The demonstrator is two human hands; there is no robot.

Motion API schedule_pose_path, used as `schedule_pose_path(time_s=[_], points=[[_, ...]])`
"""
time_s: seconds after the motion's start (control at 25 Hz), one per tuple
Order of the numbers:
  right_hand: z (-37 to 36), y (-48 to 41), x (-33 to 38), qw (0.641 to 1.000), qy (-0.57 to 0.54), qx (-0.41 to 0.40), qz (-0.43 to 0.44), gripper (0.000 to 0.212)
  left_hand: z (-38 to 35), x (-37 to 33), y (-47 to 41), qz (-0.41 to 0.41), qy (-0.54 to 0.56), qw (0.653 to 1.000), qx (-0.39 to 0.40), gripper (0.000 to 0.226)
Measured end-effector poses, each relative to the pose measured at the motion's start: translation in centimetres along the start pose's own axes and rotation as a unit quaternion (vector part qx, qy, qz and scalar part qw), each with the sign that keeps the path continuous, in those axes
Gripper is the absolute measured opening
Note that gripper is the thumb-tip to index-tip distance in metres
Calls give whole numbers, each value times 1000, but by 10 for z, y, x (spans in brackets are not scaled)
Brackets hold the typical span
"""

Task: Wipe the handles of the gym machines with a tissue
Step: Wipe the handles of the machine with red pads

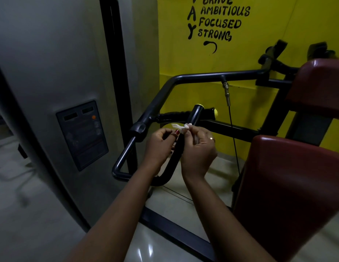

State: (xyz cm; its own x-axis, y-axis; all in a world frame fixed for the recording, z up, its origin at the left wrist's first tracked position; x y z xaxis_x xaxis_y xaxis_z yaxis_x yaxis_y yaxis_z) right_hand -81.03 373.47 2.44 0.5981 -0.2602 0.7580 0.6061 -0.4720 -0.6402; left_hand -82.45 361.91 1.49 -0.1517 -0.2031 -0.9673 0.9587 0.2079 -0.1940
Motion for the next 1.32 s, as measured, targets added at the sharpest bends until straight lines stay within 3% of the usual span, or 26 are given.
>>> schedule_pose_path(time_s=[0.08,0.16,0.24,0.36,0.48,0.6,0.76,0.92,1.0,1.16,1.32], points=[[-14,-4,10,987,93,41,128,13,7,1,-16,-1,7,1000,25,10],[-33,-7,17,955,206,76,198,9,15,3,-32,7,5,999,40,10],[-57,-11,20,921,318,99,204,6,27,10,-50,9,1,998,62,10],[-98,-14,22,876,429,176,133,8,49,27,-78,10,-25,994,102,11],[-131,-13,16,873,433,220,42,13,67,41,-102,28,1,992,125,11],[-160,-19,0,886,413,210,-11,15,81,47,-123,26,-5,992,125,6],[-181,-43,-12,906,383,180,8,14,101,53,-160,-34,-73,996,32,4],[-204,-31,-21,853,439,280,28,29,105,71,-188,18,-90,995,34,5],[-206,-18,-23,853,407,325,10,30,102,76,-192,41,-86,994,48,6],[-200,-2,-23,867,345,352,-77,51,98,86,-197,61,-101,991,70,12],[-208,-25,-23,816,471,336,-8,72,93,88,-196,43,-103,990,85,12]])
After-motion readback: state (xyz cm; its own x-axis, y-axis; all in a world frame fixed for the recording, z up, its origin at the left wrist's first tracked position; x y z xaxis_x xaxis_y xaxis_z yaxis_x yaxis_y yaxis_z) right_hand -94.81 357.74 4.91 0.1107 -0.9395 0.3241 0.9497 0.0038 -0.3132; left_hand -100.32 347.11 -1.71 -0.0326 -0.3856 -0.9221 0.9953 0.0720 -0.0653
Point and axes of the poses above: each hand's wrist, its own y-axis away from the middle knuckle, its own z-axis out of the back of the hand, x = y × z, the point moved 4 cm from there along -y, towards the middle knuckle, and after that the axes turned 8 degrees about -y, right-handed, at the moved point
